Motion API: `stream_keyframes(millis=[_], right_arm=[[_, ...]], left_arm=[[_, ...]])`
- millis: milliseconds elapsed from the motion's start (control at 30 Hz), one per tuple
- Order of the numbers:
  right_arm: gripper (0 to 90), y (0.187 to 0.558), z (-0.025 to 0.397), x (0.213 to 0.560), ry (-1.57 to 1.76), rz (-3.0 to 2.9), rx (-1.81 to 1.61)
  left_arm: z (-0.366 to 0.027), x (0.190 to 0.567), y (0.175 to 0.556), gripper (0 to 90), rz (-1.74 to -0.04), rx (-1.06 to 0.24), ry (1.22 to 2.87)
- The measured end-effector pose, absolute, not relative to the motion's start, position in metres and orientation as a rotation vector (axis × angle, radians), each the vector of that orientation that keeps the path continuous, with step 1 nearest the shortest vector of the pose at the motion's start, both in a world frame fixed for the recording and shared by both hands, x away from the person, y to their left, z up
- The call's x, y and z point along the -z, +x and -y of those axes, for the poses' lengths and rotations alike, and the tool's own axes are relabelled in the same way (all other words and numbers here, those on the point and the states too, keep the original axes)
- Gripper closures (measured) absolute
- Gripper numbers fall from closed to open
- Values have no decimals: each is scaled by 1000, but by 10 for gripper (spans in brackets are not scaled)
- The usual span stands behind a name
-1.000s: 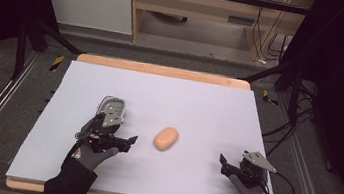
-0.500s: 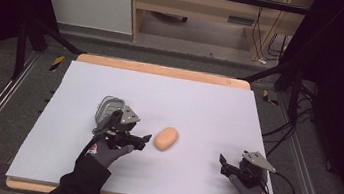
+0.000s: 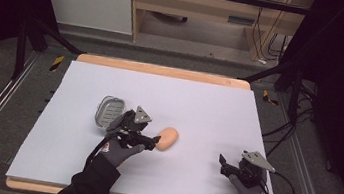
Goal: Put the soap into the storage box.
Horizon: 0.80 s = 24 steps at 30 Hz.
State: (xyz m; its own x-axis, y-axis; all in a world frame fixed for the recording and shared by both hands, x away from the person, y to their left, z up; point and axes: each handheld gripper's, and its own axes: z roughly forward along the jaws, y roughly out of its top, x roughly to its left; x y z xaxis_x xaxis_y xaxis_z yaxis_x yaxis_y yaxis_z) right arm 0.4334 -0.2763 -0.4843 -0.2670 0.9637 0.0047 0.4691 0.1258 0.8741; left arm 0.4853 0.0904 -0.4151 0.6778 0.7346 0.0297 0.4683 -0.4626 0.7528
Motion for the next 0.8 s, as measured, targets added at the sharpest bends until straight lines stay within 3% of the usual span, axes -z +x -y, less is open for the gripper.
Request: stream_keyframes(millis=[800], right_arm=[[104, 434, 275, 485, 1366, -1826, -1052]], left_arm=[[-49, 426, 504, 177, -904, -418, 2223]])
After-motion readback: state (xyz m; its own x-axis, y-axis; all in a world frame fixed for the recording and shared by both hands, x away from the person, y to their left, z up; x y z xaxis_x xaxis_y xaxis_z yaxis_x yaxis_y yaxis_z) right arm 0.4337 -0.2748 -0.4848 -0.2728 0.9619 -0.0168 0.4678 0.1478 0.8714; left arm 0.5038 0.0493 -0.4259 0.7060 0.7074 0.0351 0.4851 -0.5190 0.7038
